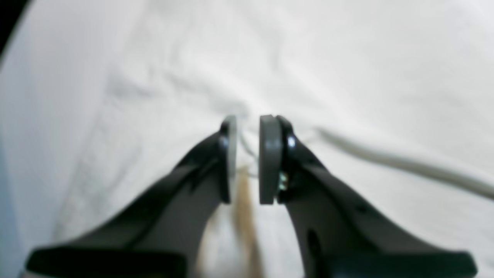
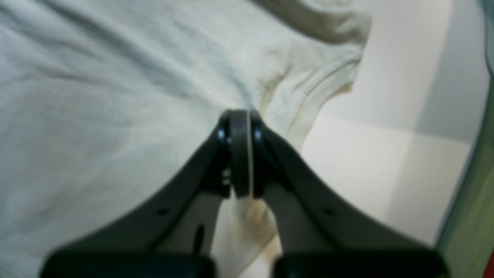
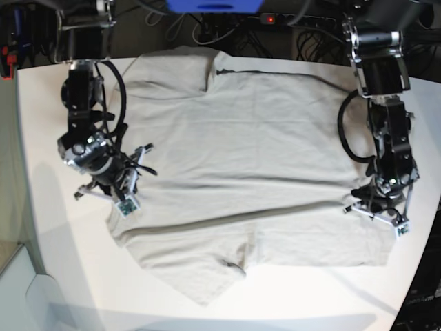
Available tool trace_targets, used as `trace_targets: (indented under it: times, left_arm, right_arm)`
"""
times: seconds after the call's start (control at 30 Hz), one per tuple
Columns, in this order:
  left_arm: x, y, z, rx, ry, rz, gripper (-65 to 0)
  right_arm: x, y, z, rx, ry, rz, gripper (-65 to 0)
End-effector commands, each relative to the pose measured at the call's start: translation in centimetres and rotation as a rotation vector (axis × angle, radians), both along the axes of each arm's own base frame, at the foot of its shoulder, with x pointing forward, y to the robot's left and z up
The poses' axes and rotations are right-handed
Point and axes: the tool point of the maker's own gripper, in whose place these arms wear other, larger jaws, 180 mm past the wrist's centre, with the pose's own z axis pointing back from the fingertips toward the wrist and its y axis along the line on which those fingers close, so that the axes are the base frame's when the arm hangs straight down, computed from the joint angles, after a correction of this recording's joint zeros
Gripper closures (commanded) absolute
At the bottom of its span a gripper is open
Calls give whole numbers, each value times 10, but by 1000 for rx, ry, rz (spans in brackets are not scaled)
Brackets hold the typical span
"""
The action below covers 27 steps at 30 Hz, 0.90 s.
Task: Layout the t-shirt on the table in an organized manner, then fold the t-shirt properly
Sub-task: 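Grasp the shirt sides with both grippers and pull them outward, then grasp the shirt shoulders with both grippers and pull them apart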
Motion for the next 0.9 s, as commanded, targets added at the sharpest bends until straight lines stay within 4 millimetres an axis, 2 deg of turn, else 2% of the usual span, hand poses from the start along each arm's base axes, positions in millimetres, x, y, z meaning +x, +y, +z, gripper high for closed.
trace_targets:
  times: [0.0,0.23,0.4,0.43,0.53,0.63,0.77,0.87]
  left_arm:
    - [-1,7,17,14,-29,10,-103]
    - [-82,45,14,-46,92,157,-107]
    - [-140,65,5,26,162,154,-123]
    - [-148,67,4,40,175,132,-145]
    - [-172,75,6,91,210,73,-273]
    - [-195,87,10,108,213,92,-369]
    - [-211,107,12,140,199,87,-379]
    - [-220,116,-4,112,222,82,-379]
  right_arm:
    - [4,12,15,29,-45,25,0]
    - [-43,32,-5,66,20,33,0]
    - [-55,32,-15,71,53,28,0]
    - [-55,31,-15,71,53,26,0]
    - [-56,30,-15,68,55,25,0]
    - [-56,29,-16,66,58,25,0]
    - [-56,29,-17,66,61,24,0]
    - [-56,29,-17,67,61,24,0]
